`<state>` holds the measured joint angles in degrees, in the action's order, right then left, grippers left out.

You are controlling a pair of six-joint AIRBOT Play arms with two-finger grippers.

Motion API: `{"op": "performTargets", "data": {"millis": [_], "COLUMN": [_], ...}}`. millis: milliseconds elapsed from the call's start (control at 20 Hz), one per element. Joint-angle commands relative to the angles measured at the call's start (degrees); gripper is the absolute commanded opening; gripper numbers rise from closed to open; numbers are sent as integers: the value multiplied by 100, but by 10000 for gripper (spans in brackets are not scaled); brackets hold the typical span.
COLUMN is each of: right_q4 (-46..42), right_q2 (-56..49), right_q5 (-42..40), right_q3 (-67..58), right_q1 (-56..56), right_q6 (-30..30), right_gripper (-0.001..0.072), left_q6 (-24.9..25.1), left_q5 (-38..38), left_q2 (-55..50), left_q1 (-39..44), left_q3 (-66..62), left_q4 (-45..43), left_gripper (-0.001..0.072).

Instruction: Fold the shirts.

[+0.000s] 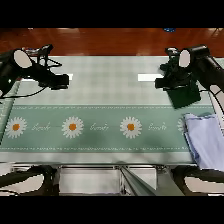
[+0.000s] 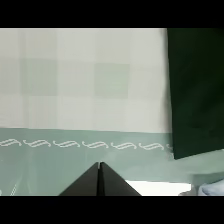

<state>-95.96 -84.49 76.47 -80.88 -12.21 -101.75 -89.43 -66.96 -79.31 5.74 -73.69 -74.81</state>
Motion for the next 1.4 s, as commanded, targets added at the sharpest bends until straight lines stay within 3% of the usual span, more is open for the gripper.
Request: {"op": "performTargets", "data": {"millis": [0, 700, 850, 900, 950, 1000, 1050, 1150, 1350], "right_q4": [0, 0, -118, -352, -730, -1176, -1847, -2782, -1954], "right_q2": [-4, -4, -4, -4, -4, -4, -4, -13, -625], "right_q5": [2, 0, -660, -1064, -1480, -1810, -2048, -2376, -2632], "right_q3": [-7, -7, -4, -7, -7, -9, -20, -24, -348], "right_q1": [-4, -4, -4, -2, -2, 2, 46, 382, 1655], "right_q6": [0, 0, 31, 2, -50, -138, -520, -1281, -1161], "right_gripper": [31, 31, 32, 82, 325, 415, 417, 416, 413], "left_q6": [0, 0, 2, 20, 20, 17, -13, -361, -437], "left_q5": [2, 33, 337, 461, 638, 750, 839, 820, 717], "left_q2": [-4, -4, -7, -24, -55, -92, -146, -201, -199], "left_q1": [0, 0, 0, -2, -7, -7, -7, -129, -584], "left_q3": [2, 2, 2, 2, 2, 2, 0, -22, -22], "left_q4": [-2, -2, -4, -28, -90, -197, -345, -684, -570], "left_gripper": [17, 17, 17, 21, 94, 316, 506, 508, 506]}}
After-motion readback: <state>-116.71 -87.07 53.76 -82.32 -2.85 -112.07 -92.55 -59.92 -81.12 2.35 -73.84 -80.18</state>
